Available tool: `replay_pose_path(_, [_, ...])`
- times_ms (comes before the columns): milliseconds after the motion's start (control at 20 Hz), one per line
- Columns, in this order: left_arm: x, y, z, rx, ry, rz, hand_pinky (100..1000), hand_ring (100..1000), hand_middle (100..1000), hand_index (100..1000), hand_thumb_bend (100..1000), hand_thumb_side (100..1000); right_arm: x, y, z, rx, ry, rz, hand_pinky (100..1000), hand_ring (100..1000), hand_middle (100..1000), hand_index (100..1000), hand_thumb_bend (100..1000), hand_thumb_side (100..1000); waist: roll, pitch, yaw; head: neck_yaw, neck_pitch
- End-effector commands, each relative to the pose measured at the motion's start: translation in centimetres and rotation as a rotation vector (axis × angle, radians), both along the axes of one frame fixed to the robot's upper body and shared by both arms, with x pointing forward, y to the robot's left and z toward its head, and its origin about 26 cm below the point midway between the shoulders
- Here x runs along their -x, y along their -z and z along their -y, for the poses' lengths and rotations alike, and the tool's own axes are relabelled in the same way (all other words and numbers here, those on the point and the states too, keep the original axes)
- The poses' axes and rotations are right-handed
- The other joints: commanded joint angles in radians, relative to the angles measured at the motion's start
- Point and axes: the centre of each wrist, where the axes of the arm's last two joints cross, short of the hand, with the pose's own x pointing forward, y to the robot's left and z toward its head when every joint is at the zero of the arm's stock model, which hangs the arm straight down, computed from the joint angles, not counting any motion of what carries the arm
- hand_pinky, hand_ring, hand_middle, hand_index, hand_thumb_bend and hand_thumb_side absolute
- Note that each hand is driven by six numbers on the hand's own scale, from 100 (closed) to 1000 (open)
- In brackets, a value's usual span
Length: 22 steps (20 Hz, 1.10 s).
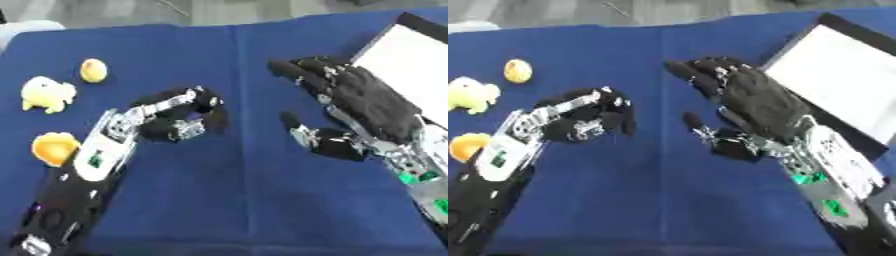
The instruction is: Pick up the objects with one hand, pass them to the other hand, and then place them into the box on the other side of the table.
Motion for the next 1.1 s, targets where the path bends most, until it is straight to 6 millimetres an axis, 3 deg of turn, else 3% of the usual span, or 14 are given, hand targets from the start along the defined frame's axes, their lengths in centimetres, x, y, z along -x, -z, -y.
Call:
replay_pose_path(50, [-0.2,-1.4,-0.6,-0.034,0.09,0.124,672,513,430,629,100,724,0.0,-0.8,0.3,0.013,0.008,0.03,756,805,779,1000,100,100,-0.004,-0.025,0.002,0.003,-0.003])
replay_pose_path(400, [-0.4,-2.0,-1.3,-0.028,0.077,0.142,672,513,430,629,100,696,0.0,-0.8,0.3,0.012,0.012,0.028,756,806,780,1000,100,100,-0.001,-0.026,-0.002,0.0,-0.003])
replay_pose_path(600, [-0.7,-3.8,-3.1,-0.027,0.047,0.214,678,519,439,641,100,596,0.0,-0.7,0.4,0.015,0.019,0.021,757,807,781,1000,100,100,0.004,-0.03,-0.003,-0.008,-0.003])
replay_pose_path(750, [-1.0,-7.3,-6.5,-0.059,-0.008,0.38,693,539,467,674,100,445,0.0,-0.5,0.6,0.026,0.027,0.013,756,809,781,1000,100,100,0.019,-0.039,-0.003,-0.015,-0.003])
replay_pose_path(900, [-0.7,-11.4,-11.3,-0.146,-0.089,0.595,723,589,541,747,100,285,0.1,-0.3,1.0,0.04,0.039,0.0,755,809,782,1000,100,100,0.039,-0.05,0.004,-0.025,-0.003])
replay_pose_path(1050, [-0.2,-14.0,-16.1,-0.311,-0.19,0.762,747,634,617,814,100,272,0.1,0.0,1.3,0.053,0.05,-0.014,754,810,782,1000,100,100,0.058,-0.062,0.015,-0.031,-0.003])
replay_pose_path(1100, [-0.1,-14.3,-17.7,-0.393,-0.232,0.794,763,656,671,854,157,336,0.1,0.1,1.4,0.057,0.054,-0.019,754,810,782,1000,100,100,0.064,-0.066,0.019,-0.032,-0.003])
